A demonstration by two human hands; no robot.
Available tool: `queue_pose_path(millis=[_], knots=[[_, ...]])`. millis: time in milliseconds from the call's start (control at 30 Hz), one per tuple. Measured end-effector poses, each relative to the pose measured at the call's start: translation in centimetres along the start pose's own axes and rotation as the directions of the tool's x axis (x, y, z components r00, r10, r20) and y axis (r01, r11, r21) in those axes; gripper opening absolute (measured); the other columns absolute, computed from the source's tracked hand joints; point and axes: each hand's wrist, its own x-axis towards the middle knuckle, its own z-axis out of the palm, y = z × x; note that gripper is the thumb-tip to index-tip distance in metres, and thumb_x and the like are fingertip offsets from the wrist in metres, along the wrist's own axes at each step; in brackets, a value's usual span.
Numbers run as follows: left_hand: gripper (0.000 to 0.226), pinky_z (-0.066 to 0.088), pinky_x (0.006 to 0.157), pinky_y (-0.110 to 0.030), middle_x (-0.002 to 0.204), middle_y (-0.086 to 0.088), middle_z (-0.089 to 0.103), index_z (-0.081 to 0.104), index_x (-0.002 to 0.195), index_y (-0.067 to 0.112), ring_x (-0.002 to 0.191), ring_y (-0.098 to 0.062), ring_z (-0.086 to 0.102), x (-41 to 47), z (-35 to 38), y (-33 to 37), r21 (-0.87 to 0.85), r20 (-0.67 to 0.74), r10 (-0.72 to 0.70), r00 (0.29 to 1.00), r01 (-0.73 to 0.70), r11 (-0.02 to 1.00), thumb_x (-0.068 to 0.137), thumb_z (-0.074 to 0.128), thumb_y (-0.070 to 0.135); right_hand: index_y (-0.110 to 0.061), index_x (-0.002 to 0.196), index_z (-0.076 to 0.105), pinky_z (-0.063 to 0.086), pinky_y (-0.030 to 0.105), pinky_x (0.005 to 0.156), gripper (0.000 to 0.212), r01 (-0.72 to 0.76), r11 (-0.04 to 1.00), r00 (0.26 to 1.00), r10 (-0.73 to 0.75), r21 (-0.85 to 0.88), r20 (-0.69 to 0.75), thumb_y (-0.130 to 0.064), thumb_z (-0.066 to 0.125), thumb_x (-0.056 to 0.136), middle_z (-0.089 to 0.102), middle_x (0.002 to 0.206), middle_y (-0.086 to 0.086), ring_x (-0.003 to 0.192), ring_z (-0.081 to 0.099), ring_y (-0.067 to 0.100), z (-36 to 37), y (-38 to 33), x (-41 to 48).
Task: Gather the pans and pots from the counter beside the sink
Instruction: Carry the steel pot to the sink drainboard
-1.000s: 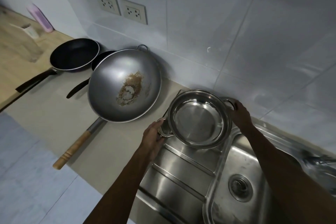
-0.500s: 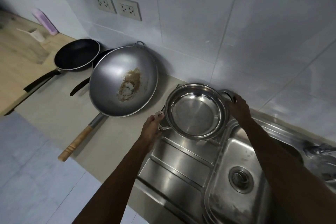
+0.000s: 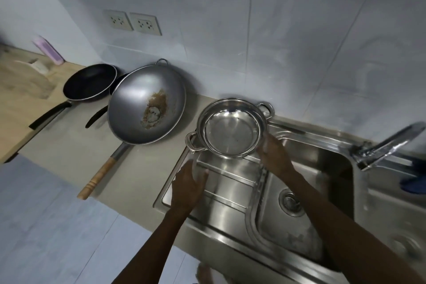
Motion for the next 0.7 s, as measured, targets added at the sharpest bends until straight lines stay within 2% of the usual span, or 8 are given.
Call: queue_pose_path(millis=[133,233,300,400,567,700], knots=[[0.076,0.048,0.105,-0.051,0.147,-0.016,0.056,0.052,0.145,0.005,0.135,-0.033,0.055,-3.1,-0.4,0.3,0.328,0.028,0.207,0.978,-0.204,0.922,0.093,0.048,0.060,0.006,0.142,0.048,0.040,0.050,0.113,0.057,0.153,0.972,0.988,-0.152,-0.176,0.020,-0.018,0.066,0.094,0.053,0.142,0.029,0.132,0.050,0.043,0.3,-0.5,-5.6],[0.074,0.044,0.108,-0.054,0.154,-0.015,0.050,0.050,0.147,0.006,0.141,-0.032,0.048,-5.2,-0.4,0.8,0.445,0.075,0.319,0.945,-0.318,0.837,0.096,0.048,0.060,0.004,0.143,0.049,0.041,0.052,0.113,0.058,0.263,0.911,0.963,-0.270,-0.317,0.024,-0.026,0.064,0.095,0.052,0.146,0.026,0.135,0.050,0.041,0.0,-0.5,-9.9],[0.074,0.040,0.112,-0.055,0.156,-0.015,0.046,0.048,0.148,0.008,0.145,-0.032,0.043,-7.1,-0.2,1.1,0.477,0.125,0.358,0.925,-0.372,0.796,0.096,0.051,0.059,-0.004,0.147,0.047,0.039,0.051,0.113,0.059,0.235,0.884,0.969,-0.246,-0.404,0.024,-0.036,0.057,0.098,0.048,0.152,0.017,0.140,0.045,0.037,-0.4,-0.4,-13.4],[0.072,0.038,0.113,-0.057,0.154,-0.016,0.050,0.051,0.148,0.009,0.142,-0.036,0.046,-10.2,0.8,1.4,0.472,0.166,0.433,0.886,-0.457,0.754,0.095,0.053,0.058,-0.013,0.151,0.044,0.035,0.050,0.115,0.058,0.164,0.867,0.984,-0.174,-0.470,0.022,-0.038,0.052,0.099,0.041,0.158,0.010,0.145,0.038,0.035,-0.9,0.7,-18.9],[0.071,0.039,0.113,-0.057,0.155,-0.014,0.050,0.051,0.149,0.015,0.142,-0.035,0.046,-16.4,4.6,2.6,0.405,0.269,0.553,0.788,-0.614,0.677,0.094,0.049,0.061,-0.010,0.142,0.055,0.046,0.054,0.105,0.058,0.022,0.846,0.993,-0.079,-0.533,-0.086,-0.042,0.044,0.095,0.053,0.149,0.015,0.135,0.051,0.040,-2.3,4.2,-29.4],[0.072,0.034,0.116,-0.057,0.158,-0.012,0.046,0.048,0.151,0.018,0.146,-0.034,0.042,-23.6,8.9,4.9,0.347,0.373,0.606,0.703,-0.711,0.611,0.094,0.049,0.062,-0.010,0.142,0.056,0.045,0.057,0.106,0.061,-0.112,0.834,0.990,0.048,-0.540,-0.132,-0.047,0.038,0.096,0.053,0.149,0.014,0.136,0.050,0.041,-4.0,8.1,-38.4]])
